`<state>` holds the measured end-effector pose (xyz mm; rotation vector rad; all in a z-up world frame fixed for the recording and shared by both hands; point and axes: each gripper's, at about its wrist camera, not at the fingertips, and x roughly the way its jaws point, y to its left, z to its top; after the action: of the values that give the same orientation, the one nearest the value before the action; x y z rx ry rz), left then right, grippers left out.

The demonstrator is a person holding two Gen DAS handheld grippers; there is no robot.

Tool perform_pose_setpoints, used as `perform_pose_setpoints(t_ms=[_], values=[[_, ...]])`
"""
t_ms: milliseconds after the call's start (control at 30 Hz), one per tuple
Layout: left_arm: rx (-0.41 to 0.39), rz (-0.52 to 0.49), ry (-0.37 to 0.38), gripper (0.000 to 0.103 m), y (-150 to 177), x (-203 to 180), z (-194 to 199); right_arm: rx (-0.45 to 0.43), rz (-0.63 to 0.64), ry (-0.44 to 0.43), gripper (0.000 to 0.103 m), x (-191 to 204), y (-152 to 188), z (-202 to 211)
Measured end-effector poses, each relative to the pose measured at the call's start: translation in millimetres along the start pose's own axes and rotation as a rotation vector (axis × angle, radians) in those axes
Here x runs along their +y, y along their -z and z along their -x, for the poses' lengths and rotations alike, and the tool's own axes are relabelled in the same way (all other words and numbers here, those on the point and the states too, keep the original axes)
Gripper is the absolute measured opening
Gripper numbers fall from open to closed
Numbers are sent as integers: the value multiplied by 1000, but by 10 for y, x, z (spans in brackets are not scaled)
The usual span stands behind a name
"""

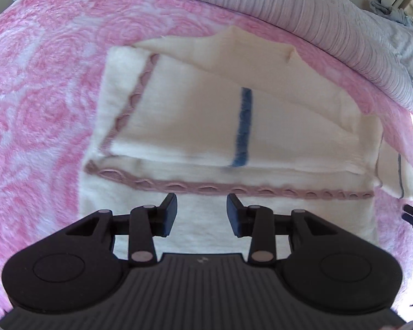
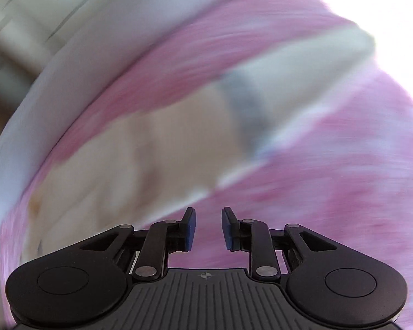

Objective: Fold clothes

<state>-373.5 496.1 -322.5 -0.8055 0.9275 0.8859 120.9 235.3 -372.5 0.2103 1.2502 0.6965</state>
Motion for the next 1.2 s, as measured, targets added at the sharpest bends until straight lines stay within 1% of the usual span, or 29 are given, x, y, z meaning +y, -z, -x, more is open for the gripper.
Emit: perform_pose_setpoints(t_ms=[33,100,133,167,233,367,433,467,500,533,600,633,733,767,833,900,933,967,1000,1033,1067,1100,1133,1200], values=[[0,-4,-1,34,-8,-58,4,-21,-81,9,27,-250,-137,67],[-1,-20,-5,34,-26,-177,17,-76,-276,-60,36,-725,-387,171],[-1,-27,-4,34,-37,-229,32,-101,-370,-98,45,-929,-489,198],[-1,-30,-2,34,-42,-272,45,-126,-449,-124,49,-1096,-580,214],[1,-27,4,35,-39,-321,46,-188,-532,-157,50,-1313,-732,221],[2,0,0,35,-29,-327,63,-232,-542,-126,49,-1449,-942,87],[-2,16,-6,35,-23,-296,84,-246,-521,-126,49,-1457,-954,20],[-4,24,-10,35,-14,-278,103,-248,-491,-98,31,-1416,-978,-4],[-5,33,-13,35,-4,-260,122,-240,-432,-47,15,-1356,-1013,-25],[-7,42,-17,35,5,-240,141,-229,-367,6,5,-1293,-1049,-46],[-12,62,-22,35,26,-186,178,-254,-215,78,4,-1012,-1065,3],[-14,74,-23,35,46,-152,197,-272,-109,66,4,-758,-1004,59],[-11,112,-26,35,129,-48,248,-324,230,-2,4,79,-769,245],[-9,125,-26,35,168,-19,267,-327,354,-47,4,384,-606,317],[-2,157,-22,35,245,25,298,-305,603,-151,4,977,-86,464],[8,186,-6,35,324,55,317,-262,815,-247,4,1439,517,547],[13,200,3,35,361,66,324,-200,917,-286,5,1600,822,529],[18,213,12,35,398,75,331,-127,1017,-322,11,1744,1127,496],[25,221,20,35,435,80,332,-48,1109,-319,16,1834,1419,425],[30,225,30,35,468,76,330,21,1185,-284,32,1868,1683,337],[35,229,40,35,501,72,327,66,1231,-241,40,1856,1848,253],[40,232,50,37,533,66,323,105,1269,-198,40,1836,1991,169],[42,230,64,38,556,52,308,132,1284,-167,40,1785,2036,104],[46,222,92,39,586,4,256,168,1241,-101,41,1610,1946,17]])
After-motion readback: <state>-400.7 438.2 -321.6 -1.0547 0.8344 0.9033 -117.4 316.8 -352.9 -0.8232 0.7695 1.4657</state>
